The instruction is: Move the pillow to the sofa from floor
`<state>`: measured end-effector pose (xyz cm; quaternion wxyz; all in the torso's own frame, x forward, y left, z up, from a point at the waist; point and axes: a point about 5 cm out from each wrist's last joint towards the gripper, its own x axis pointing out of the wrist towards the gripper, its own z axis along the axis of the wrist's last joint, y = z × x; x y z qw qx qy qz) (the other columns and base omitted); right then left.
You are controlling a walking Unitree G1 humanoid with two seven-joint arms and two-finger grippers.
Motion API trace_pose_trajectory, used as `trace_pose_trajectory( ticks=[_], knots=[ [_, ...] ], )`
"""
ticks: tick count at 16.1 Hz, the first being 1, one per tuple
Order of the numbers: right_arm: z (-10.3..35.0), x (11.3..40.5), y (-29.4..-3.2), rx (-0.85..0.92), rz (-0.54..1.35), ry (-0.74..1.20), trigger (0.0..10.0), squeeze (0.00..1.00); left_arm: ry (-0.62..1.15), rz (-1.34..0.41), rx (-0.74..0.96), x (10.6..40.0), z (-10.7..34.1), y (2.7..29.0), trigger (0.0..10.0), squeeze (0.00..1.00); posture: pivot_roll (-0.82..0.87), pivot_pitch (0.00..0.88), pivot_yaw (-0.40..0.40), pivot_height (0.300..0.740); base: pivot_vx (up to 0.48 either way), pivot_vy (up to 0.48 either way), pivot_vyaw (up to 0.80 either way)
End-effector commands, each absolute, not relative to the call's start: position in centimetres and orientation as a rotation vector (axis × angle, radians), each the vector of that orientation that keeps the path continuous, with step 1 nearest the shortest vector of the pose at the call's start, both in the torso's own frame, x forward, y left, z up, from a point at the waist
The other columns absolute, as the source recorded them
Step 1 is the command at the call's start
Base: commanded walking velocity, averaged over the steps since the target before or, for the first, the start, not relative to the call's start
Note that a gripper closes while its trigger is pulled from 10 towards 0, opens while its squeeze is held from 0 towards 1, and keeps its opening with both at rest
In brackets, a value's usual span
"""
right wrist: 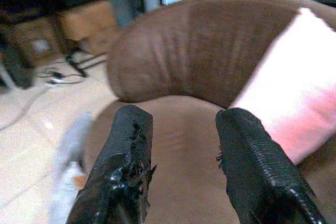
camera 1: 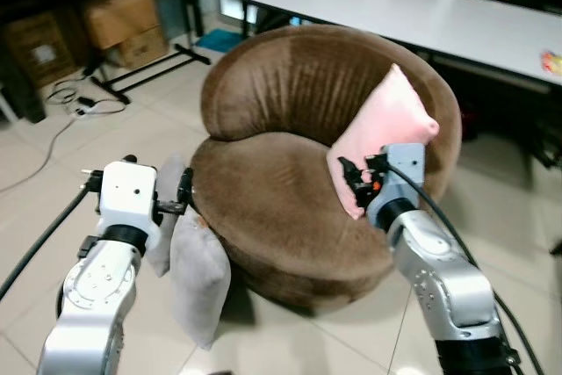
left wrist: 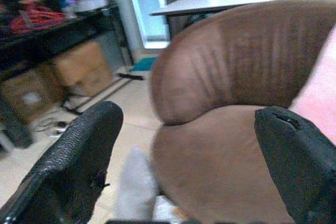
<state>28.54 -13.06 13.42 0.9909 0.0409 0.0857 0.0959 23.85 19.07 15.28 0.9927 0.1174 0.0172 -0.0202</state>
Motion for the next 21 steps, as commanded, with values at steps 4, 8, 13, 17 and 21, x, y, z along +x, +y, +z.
trace_pose_trajectory(
  ticks=[4,8,13,17,21],
  knots=[
    [13.2,28.5,-13.4,0.084,0.172,0.179,10.0,0.00,0.035,-0.051,0.244,24.0,15.3,19.0,10.0,0.00,0.02,0.000,-0.023,0.740,0.000,0.349,0.00],
    [13.2,28.6,-13.5,0.085,0.168,0.183,10.0,0.00,0.036,-0.052,0.242,24.2,15.3,18.9,10.0,0.00,0.02,0.000,-0.025,0.740,0.000,0.349,0.00],
    [13.4,28.5,-13.3,0.130,0.190,0.161,10.0,1.00,0.063,-0.051,0.197,24.1,15.0,18.9,10.0,0.00,0.02,0.000,-0.027,0.740,0.000,0.259,0.00],
    [14.2,28.6,-13.9,0.048,0.185,0.068,10.0,1.00,0.067,-0.035,0.172,24.1,15.2,19.2,10.0,1.00,0.02,0.000,-0.023,0.740,0.000,0.000,0.00],
    [13.8,28.7,-14.1,0.033,0.188,0.092,10.0,1.00,0.025,-0.015,0.210,24.5,15.7,19.4,10.0,1.00,0.01,0.000,-0.019,0.740,0.000,0.000,0.00]
  ],
)
